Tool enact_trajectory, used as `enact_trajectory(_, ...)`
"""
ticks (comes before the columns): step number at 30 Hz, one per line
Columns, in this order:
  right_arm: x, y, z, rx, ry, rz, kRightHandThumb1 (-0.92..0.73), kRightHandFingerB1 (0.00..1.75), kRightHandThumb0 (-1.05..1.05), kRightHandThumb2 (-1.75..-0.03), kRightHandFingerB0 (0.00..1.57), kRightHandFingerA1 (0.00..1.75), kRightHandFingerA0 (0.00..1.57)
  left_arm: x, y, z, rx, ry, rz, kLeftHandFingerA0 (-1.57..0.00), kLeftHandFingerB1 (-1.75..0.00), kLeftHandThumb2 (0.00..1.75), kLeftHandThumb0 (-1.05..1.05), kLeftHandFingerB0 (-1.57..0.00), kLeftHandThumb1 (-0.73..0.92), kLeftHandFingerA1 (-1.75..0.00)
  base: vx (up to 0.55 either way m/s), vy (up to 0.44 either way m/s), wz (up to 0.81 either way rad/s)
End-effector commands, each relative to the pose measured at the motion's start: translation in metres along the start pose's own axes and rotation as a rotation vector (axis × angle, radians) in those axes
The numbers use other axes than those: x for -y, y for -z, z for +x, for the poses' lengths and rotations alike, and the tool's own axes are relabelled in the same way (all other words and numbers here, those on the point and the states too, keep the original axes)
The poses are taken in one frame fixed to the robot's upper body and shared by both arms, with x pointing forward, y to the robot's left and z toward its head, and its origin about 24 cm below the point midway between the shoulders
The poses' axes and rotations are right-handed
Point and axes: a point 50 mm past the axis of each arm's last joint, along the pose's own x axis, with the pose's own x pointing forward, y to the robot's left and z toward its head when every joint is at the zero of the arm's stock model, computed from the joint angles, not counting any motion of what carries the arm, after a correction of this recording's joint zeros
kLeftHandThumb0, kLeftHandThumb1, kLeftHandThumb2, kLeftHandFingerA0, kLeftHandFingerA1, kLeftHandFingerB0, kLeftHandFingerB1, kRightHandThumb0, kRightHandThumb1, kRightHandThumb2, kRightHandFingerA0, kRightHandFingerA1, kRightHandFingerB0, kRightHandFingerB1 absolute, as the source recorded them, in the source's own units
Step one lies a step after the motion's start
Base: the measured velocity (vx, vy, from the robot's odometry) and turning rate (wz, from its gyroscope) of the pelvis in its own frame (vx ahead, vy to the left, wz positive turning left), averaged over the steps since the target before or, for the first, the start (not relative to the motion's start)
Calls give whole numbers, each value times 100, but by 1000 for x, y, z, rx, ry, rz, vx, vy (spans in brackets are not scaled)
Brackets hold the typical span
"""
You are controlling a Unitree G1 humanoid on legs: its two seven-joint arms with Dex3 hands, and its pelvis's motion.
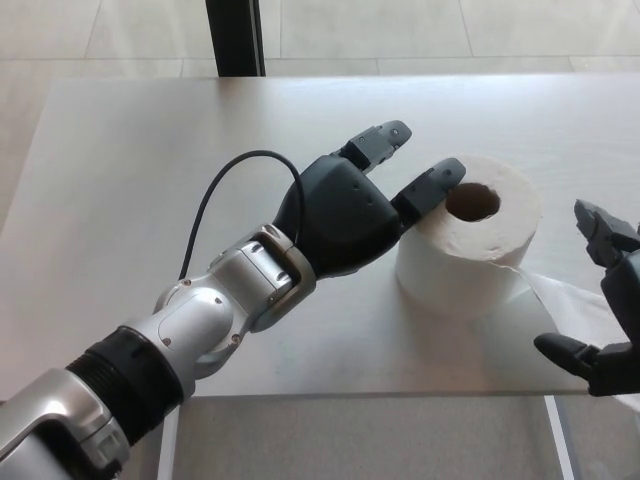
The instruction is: A toilet paper roll is kept in the middle of the desk infront of the robot. The robot places its left hand on the top of the toilet paper roll to hold it still and uses its right hand to tear off a piece of toilet paper from it and hands the paper to a person
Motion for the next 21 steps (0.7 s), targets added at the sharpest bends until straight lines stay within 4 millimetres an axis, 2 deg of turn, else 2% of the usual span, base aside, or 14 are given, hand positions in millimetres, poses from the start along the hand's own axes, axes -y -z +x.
enact_trajectory(1, -15, 2, -12, -98, -188, 5, -50, 8, -77, -83, 2, 15, 0, 7, 5, -2, -17, 37, 61, 0, -16, 66, -45, 0, 57, -5, 0, 0, 0)
enact_trajectory(3, -21, 3, -10, -128, -165, 23, -48, 10, -75, -82, 3, 17, 0, 6, 6, -2, -22, 41, 55, 0, -12, 65, -45, 0, 56, -4, 0, 0, 0)
enact_trajectory(4, -24, 5, -7, -143, -153, 22, -46, 13, -74, -79, 9, 18, 0, 5, 6, -1, -23, 40, 56, 0, -13, 64, -45, 0, 56, -5, 0, 0, 0)
enact_trajectory(5, -30, 7, -4, -168, -132, 13, -47, 18, -71, -82, 6, 23, 0, 5, 7, 0, -24, 37, 56, 0, -3, 81, -49, 0, 50, -14, 0, 0, 0)
enact_trajectory(8, -36, 10, 1, -207, -115, -14, -48, 25, -69, -84, 7, 28, 0, 5, 6, 1, -20, 30, 56, 0, -2, 81, -48, 0, 51, -14, 0, 0, 0)
enact_trajectory(9, -39, 11, 5, -221, -90, -24, -48, 28, -71, -85, 2, 31, 0, 5, 5, 2, -19, 27, 60, 0, -12, 66, -44, 0, 56, -1, 0, 0, 0)
enact_trajectory(10, -40, 11, 6, -224, -82, -29, -48, 28, -71, -85, 2, 31, 0, 5, 5, 2, -19, 26, 60, 0, -12, 66, -44, 0, 56, -1, 0, 0, 0)
enact_trajectory(11, -42, 12, 11, -240, -33, -26, -50, 38, -64, -83, 8, 43, 3, 4, 4, 2, -13, 20, 47, 0, -14, 65, -44, 0, 53, -3, 0, 0, 0)
enact_trajectory(12, -42, 13, 15, -250, 6, -54, -47, 48, -35, -101, 0, 54, 5, 4, 3, 2, -9, 20, 40, 0, -12, 65, -45, 0, 53, -2, 0, 0, 0)
enact_trajectory(13, -42, 13, 16, -252, 32, -78, -55, 40, -65, -83, 14, 48, 9, 4, 3, 2, -7, 18, 40, 0, -15, 65, -45, 0, 54, -6, 0, 0, 0)
enact_trajectory(16, -40, 15, 22, -262, 98, -104, -57, 40, -62, -84, 16, 47, 11, 5, 0, 1, 3, 20, 29, 0, -16, 65, -44, 0, 53, -6, 0, 0, 0)
enact_trajectory(17, -38, 14, 25, -265, 121, -107, -72, 30, -55, -63, 26, 38, 18, 6, 0, 1, 5, 26, 33, 0, -15, 65, -45, 0, 54, -4, 0, 0, 0)
enact_trajectory(20, -34, 15, 30, -255, 168, -131, -73, 30, -54, -62, 30, 39, 22, 6, -1, 1, 6, 23, 33, 0, -14, 66, -44, 0, 53, -4, 0, 0, 0)
enact_trajectory(21, -29, 13, 34, -243, 213, -125, -71, 31, -53, -61, 33, 39, 25, 6, 0, 0, 8, 14, 32, 0, -5, 77, -49, -2, 45, -14, 0, 0, 0)
